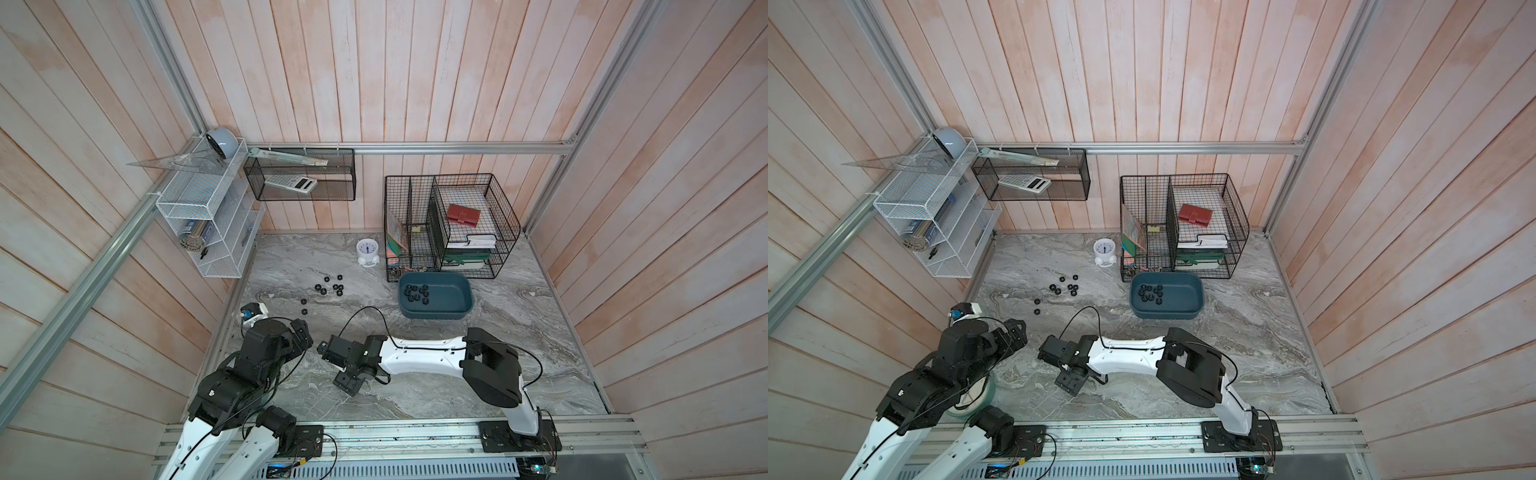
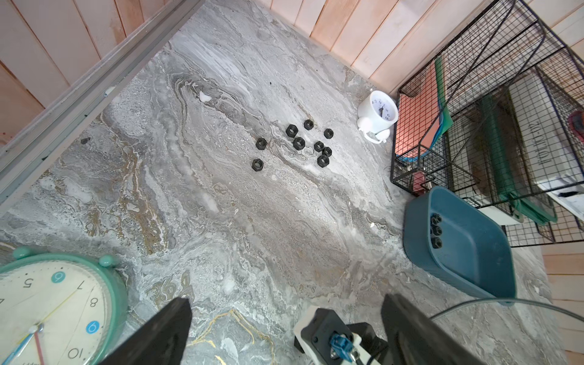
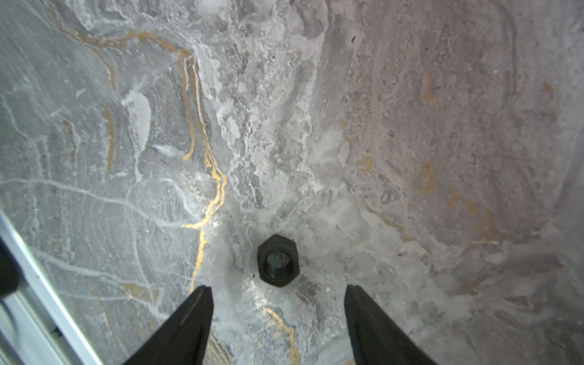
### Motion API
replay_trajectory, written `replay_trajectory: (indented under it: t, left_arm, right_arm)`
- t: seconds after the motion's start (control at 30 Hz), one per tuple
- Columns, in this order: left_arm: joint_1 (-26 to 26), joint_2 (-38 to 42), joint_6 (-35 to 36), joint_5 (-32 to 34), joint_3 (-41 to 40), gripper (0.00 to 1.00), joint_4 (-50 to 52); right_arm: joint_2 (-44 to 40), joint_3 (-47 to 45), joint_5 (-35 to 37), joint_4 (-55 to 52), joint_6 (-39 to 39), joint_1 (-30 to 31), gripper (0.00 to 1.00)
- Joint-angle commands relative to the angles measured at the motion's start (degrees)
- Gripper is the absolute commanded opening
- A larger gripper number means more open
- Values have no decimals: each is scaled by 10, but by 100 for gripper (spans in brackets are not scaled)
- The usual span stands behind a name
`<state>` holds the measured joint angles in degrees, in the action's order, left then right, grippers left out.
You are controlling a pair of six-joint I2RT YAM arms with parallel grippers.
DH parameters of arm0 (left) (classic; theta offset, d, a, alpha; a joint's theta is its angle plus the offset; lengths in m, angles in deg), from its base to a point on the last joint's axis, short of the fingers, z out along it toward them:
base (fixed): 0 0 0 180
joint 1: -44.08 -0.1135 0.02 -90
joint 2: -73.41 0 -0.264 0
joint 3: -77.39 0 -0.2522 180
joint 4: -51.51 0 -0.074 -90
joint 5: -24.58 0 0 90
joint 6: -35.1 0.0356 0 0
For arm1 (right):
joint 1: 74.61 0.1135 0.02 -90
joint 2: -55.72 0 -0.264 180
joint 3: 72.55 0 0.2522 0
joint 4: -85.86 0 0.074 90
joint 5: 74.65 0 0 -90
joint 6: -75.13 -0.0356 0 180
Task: Put the nuts on the desktop into the storage box
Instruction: Pick up the nut from the center of the board.
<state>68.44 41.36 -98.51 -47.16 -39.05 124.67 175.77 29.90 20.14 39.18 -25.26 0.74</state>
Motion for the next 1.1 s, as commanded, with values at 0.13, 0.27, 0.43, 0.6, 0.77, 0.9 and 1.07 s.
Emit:
replay_trajectory:
  t: [0.13,0.27,0.43,0.6,0.77,0.9,1.07]
  left_arm:
    - [-3,19,-1,-8,0,100,11]
    - [-3,17,1,-13,1,100,10]
    - [-3,13,6,-15,0,100,3]
    - [-3,13,12,-16,-3,100,-6]
    - [-3,4,13,-17,-5,100,-18]
    - [-3,-2,17,-17,-1,100,-22]
    - [-3,-3,23,-12,0,100,-24]
  right_arm:
    - [28,25,14,-6,-8,0,53]
    - [34,31,16,-11,-10,-2,48]
    - [41,29,18,-11,-20,-9,43]
    - [32,15,5,5,-24,-20,41]
    - [39,21,0,3,-16,-24,41]
    - [41,24,-6,1,-13,-27,41]
    - [50,29,-15,1,-12,-33,40]
